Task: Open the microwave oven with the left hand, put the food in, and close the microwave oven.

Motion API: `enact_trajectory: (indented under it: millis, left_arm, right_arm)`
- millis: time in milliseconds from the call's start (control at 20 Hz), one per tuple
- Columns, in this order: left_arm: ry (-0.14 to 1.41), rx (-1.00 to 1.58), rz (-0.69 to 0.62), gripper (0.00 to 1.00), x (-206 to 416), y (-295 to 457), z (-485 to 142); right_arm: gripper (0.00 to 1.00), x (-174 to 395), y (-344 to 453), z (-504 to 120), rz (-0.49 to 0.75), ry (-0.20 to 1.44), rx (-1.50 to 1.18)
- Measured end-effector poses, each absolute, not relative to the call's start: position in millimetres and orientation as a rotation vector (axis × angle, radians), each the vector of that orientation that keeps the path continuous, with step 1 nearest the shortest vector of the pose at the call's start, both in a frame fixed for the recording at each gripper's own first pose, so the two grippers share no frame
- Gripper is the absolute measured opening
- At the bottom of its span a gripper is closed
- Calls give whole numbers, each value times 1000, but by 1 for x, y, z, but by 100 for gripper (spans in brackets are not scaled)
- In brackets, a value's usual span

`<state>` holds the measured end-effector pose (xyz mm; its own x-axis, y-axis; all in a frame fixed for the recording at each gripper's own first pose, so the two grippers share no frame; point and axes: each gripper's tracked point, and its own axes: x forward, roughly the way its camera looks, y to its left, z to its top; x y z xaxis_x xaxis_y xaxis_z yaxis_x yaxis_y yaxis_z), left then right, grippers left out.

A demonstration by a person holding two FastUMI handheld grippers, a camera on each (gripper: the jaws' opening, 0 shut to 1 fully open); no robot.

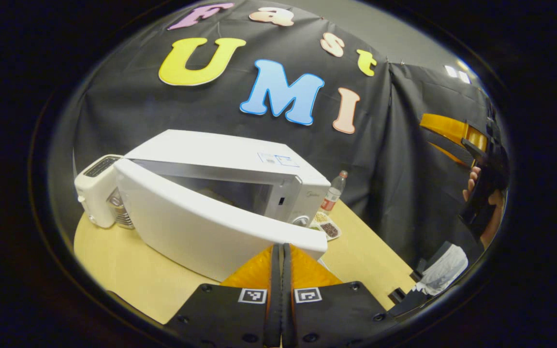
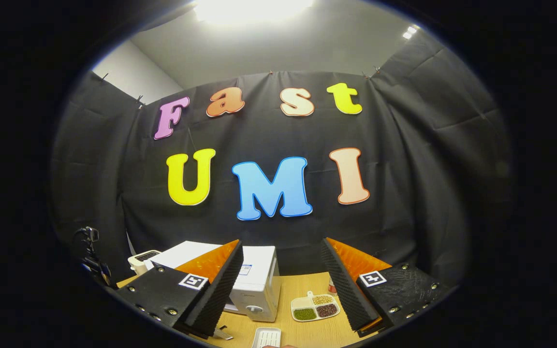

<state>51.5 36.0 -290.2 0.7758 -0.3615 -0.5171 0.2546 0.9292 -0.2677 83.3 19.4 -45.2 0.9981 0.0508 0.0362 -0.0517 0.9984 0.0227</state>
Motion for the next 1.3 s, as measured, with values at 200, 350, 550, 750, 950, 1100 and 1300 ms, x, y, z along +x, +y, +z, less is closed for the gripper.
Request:
enact_trajectory:
  millis: [200, 350, 550, 750, 950, 1100, 1300]
  left_arm:
    - [599, -213, -335, 10, 75, 29, -293]
    - [593, -210, -335, 7, 94, 24, -295]
    - [583, -223, -319, 9, 114, 19, -299]
    - [575, -237, -303, 7, 135, 16, -303]
    - [581, -272, -291, 7, 151, 11, -306]
    - [576, -264, -275, 7, 160, 10, -309]
    - [577, -273, -265, 7, 172, 5, -311]
  right_arm:
    - [98, 85, 15, -47, 54, -26, 21]
    - [98, 87, 11, -48, 55, -22, 14]
    - [98, 91, 7, -49, 53, -17, 19]
    - [98, 92, -1, -50, 44, -19, 14]
    - [98, 90, -8, -51, 27, -27, 20]
    - [98, 91, -12, -53, 17, -23, 25]
    - [98, 91, -15, -54, 5, -25, 24]
